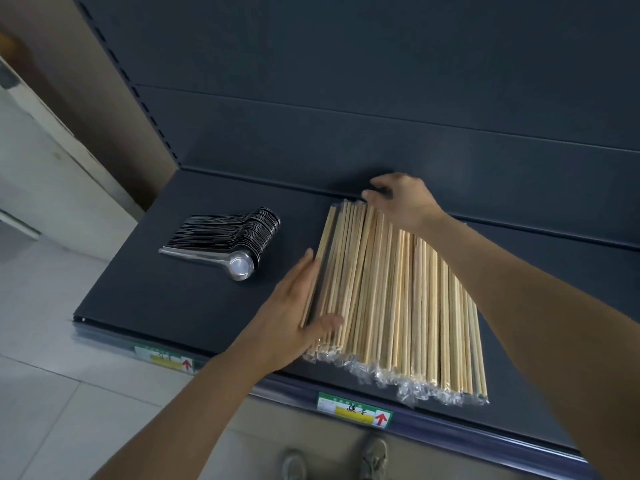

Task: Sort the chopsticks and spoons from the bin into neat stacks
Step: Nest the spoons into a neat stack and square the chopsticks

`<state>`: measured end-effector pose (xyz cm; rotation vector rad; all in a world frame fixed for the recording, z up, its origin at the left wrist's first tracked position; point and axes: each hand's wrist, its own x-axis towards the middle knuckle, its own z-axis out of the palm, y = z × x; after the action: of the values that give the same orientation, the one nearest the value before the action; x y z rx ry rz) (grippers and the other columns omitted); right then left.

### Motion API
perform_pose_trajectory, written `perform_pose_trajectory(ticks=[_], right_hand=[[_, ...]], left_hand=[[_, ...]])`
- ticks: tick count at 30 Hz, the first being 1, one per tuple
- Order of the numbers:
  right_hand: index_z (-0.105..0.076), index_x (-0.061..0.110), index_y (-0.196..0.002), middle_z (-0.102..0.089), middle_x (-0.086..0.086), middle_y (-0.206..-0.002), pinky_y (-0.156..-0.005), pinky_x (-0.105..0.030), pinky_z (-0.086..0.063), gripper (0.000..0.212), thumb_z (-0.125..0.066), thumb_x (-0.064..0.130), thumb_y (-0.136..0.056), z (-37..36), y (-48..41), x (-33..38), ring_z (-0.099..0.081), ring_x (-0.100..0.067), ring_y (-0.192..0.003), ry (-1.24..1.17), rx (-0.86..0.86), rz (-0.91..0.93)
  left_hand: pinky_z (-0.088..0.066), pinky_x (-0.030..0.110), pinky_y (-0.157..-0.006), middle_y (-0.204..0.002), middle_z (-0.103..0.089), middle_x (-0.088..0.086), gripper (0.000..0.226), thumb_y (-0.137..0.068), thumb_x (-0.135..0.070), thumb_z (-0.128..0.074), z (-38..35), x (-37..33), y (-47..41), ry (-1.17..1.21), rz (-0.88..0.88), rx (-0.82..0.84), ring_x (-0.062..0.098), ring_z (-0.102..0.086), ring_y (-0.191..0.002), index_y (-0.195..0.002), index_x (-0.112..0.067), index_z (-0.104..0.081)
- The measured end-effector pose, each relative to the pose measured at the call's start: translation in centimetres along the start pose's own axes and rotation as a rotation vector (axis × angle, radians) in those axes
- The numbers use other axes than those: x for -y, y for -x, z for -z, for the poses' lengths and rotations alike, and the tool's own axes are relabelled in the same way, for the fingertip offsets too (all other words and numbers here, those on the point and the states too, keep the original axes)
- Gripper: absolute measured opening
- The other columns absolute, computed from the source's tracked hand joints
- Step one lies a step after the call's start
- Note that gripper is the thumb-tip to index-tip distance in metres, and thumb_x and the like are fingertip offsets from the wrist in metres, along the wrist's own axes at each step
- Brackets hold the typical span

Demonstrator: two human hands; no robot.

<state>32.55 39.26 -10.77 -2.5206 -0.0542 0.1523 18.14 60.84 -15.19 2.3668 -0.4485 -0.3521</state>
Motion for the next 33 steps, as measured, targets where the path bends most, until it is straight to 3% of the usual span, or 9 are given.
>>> perform_pose_trajectory(ticks=[4, 6, 10, 13, 17, 26, 30, 33], right_hand=[[-0.042, 0.011, -0.14, -0.042, -0.007, -0.143, -0.104, -0.025, -0.031, 0.05, -0.05, 0.035, -0.096, 1.7, 4.1, -3.4, -0.039, -0.022, -0.132, -0.079, -0.218, -0.113], [-0.036, 0.01, -0.143, -0.034, -0.007, -0.149, -0.109, -0.03, -0.028, 0.056, -0.048, 0.037, -0.096, 1.9, 6.8, -5.4, -0.032, -0.022, -0.137, -0.13, -0.272, -0.238], [-0.011, 0.015, -0.151, -0.005, -0.003, -0.159, -0.117, -0.04, -0.012, 0.074, -0.046, 0.047, -0.094, 0.2, 11.4, -7.2, -0.004, -0.022, -0.146, -0.216, -0.143, -0.471], [0.003, 0.021, -0.151, 0.013, -0.001, -0.158, -0.117, -0.042, 0.0, 0.085, -0.043, 0.058, -0.09, -1.5, 13.2, -7.0, 0.011, -0.023, -0.146, -0.093, -0.014, -0.435], [0.008, 0.022, -0.15, 0.017, -0.005, -0.157, -0.115, -0.046, 0.006, 0.086, -0.028, 0.069, -0.088, -3.0, 13.0, -6.7, 0.015, -0.026, -0.145, 0.082, 0.024, -0.413], [0.007, 0.019, -0.151, 0.016, -0.008, -0.158, -0.116, -0.046, 0.004, 0.084, -0.032, 0.063, -0.091, -3.2, 12.3, -5.7, 0.013, -0.028, -0.145, 0.043, -0.004, -0.441], [0.005, 0.022, -0.151, 0.016, -0.003, -0.158, -0.117, -0.044, -0.001, 0.082, -0.038, 0.059, -0.091, -1.6, 13.2, -5.8, 0.012, -0.027, -0.145, -0.096, 0.007, -0.422], [0.003, 0.027, -0.15, 0.017, 0.002, -0.157, -0.116, -0.044, 0.0, 0.077, -0.038, 0.055, -0.093, -1.1, 14.7, -5.7, 0.015, -0.025, -0.145, -0.069, 0.045, -0.301]], left_hand=[[-0.004, 0.026, -0.112, -0.157, 0.016, -0.009, 0.096, -0.079, -0.069, -0.034, -0.5, -0.7, -2.2, 0.02, 0.188, -0.028, 0.007, 0.007, -0.144, -0.15, -0.021, 0.009], [-0.002, 0.028, -0.114, -0.158, 0.015, -0.004, 0.098, -0.078, -0.069, -0.033, -0.7, -0.9, -3.3, -0.016, 0.227, -0.014, 0.012, 0.008, -0.145, -0.15, -0.017, 0.009], [0.004, 0.031, -0.115, -0.158, 0.013, 0.004, 0.095, -0.081, -0.067, -0.027, -1.0, -1.2, -4.6, -0.216, 0.191, 0.061, 0.016, 0.012, -0.145, -0.149, -0.011, 0.009], [0.008, 0.033, -0.115, -0.156, 0.019, 0.006, 0.095, -0.078, -0.068, -0.016, -1.3, -1.1, -4.7, -0.323, 0.153, 0.138, 0.017, 0.018, -0.143, -0.148, -0.009, 0.012], [0.011, 0.034, -0.114, -0.154, 0.023, 0.007, 0.096, -0.076, -0.07, -0.006, -1.5, -1.1, -4.5, -0.383, 0.125, 0.173, 0.017, 0.021, -0.142, -0.147, -0.01, 0.015], [0.006, 0.038, -0.116, -0.155, 0.024, 0.005, 0.087, -0.089, -0.064, -0.022, -0.8, -1.5, -4.8, -0.418, 0.12, 0.221, 0.018, 0.019, -0.143, -0.148, -0.011, 0.014], [0.002, 0.04, -0.117, -0.154, 0.026, -0.002, 0.09, -0.085, -0.066, -0.025, 0.1, -1.6, -4.2, -0.295, 0.088, 0.201, 0.014, 0.019, -0.143, -0.148, -0.017, 0.015], [0.001, 0.041, -0.118, -0.153, 0.025, -0.009, 0.093, -0.078, -0.07, -0.03, 0.8, -1.7, -3.4, -0.257, -0.028, 0.22, 0.01, 0.02, -0.142, -0.149, -0.026, 0.012]])
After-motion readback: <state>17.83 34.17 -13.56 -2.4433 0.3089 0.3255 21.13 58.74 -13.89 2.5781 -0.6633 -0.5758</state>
